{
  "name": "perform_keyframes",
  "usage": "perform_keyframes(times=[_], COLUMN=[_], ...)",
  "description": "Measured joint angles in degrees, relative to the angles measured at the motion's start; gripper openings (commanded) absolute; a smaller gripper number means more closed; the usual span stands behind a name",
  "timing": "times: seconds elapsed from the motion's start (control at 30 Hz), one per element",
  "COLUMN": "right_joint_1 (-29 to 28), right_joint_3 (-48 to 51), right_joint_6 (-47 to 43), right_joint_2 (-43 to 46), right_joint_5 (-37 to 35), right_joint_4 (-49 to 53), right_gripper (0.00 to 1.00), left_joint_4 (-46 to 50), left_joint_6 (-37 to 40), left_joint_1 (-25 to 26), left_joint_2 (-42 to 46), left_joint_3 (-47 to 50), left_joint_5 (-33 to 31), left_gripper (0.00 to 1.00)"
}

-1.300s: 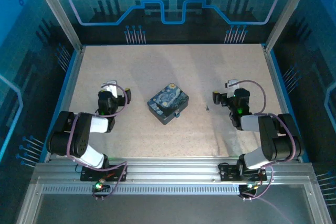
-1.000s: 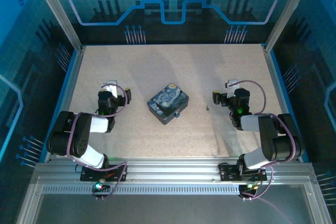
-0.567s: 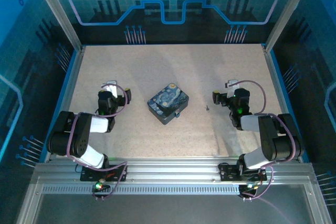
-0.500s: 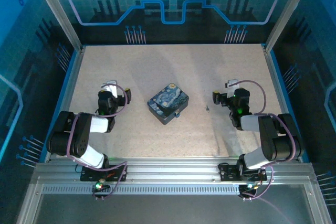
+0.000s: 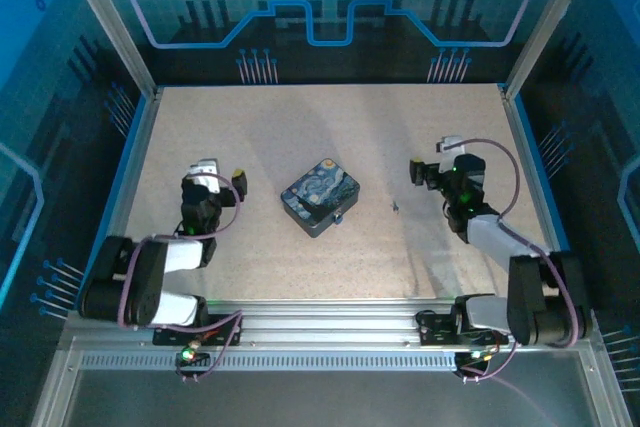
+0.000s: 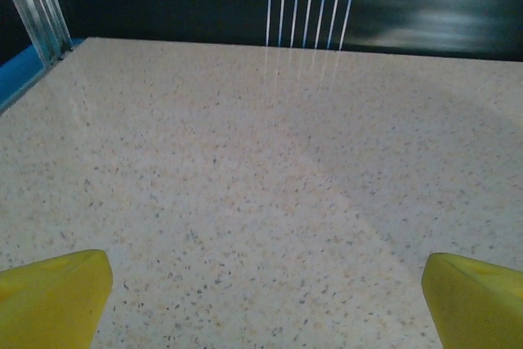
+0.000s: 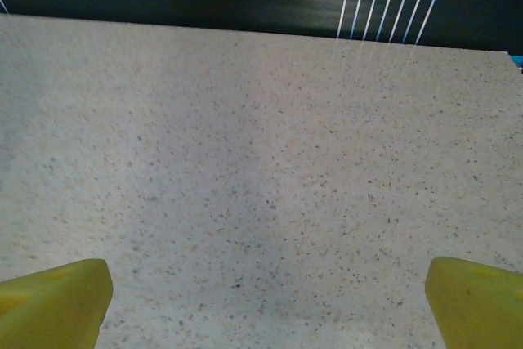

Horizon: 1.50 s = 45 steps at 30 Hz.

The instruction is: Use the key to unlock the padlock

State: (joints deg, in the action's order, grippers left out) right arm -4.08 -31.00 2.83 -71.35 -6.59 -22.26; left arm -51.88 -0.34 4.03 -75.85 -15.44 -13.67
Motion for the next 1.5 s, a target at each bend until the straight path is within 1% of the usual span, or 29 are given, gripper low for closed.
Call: perform_keyframes(times=[0.1, 0.2, 0.27, 0.33, 0.4, 0.5, 0.57, 0.63, 0.73, 0.8, 0.93, 1.03, 1.2, 1.5], right_joint_1=[-0.1, -0.7, -1.5, -2.8, -4.3, -5.8, -6.1, -6.1, -6.4, -7.3, -11.0, -12.8, -14.0, -14.4], right_joint_3=[-3.8, -8.2, -10.5, -12.1, -13.1, -13.6, -13.6, -13.6, -13.8, -14.8, -18.2, -21.0, -24.0, -25.0], right_joint_6=[3.0, 6.3, 8.0, 9.2, 10.1, 10.9, 11.2, 11.2, 11.2, 11.2, 10.8, 10.9, 10.9, 11.0], right_joint_2=[3.3, 4.5, 4.5, 4.3, 3.4, 1.0, -0.7, -2.5, -5.9, -8.8, -14.5, -17.9, -21.9, -26.2], right_joint_5=[1.6, 4.6, 6.8, 8.7, 10.1, 11.7, 12.3, 13.0, 13.7, 13.7, 12.4, 10.8, 7.3, 5.7], right_joint_4=[9.3, 18.6, 24.2, 29.5, 34.4, 40.4, 43.4, 45.4, 47.1, 48.2, 49.3, 49.3, 49.7, 51.5], right_gripper=[1.0, 1.0, 0.97, 0.93, 0.88, 0.84, 0.8, 0.73, 0.66, 0.63, 0.57, 0.54, 0.5, 0.45], left_joint_4=[12.1, 24.0, 29.9, 35.1, 39.1, 44.0, 45.4, 45.9, 46.1, 46.1, 46.1, 46.1, 46.2, 47.2], left_joint_6=[-3.8, -11.3, -17.2, -23.5, -28.1, -33.6, -36.1, -38.4, -40.2, -40.7, -41.2, -41.4, -41.3, -41.3], left_joint_1=[0.7, 0.7, 0.7, 1.6, 4.0, 9.3, 12.5, 15.3, 17.6, 18.4, 18.8, 18.8, 18.8, 18.8], left_joint_2=[7.1, 11.6, 13.0, 13.6, 13.6, 13.4, 13.1, 12.5, 11.0, 10.2, 9.4, 9.4, 9.4, 9.4], left_joint_3=[-5.7, -12.7, -15.8, -17.6, -18.0, -18.0, -18.0, -17.9, -18.0, -18.0, -18.0, -18.0, -18.0, -18.0], left_joint_5=[-0.4, 0.1, 2.1, 5.2, 7.6, 10.3, 11.5, 12.5, 13.1, 13.1, 13.1, 13.1, 13.1, 12.4], left_gripper=[0.99, 0.99, 0.99, 0.99, 0.99, 0.99, 0.99, 0.99, 0.99, 0.99, 0.99, 0.99, 0.99, 0.99])
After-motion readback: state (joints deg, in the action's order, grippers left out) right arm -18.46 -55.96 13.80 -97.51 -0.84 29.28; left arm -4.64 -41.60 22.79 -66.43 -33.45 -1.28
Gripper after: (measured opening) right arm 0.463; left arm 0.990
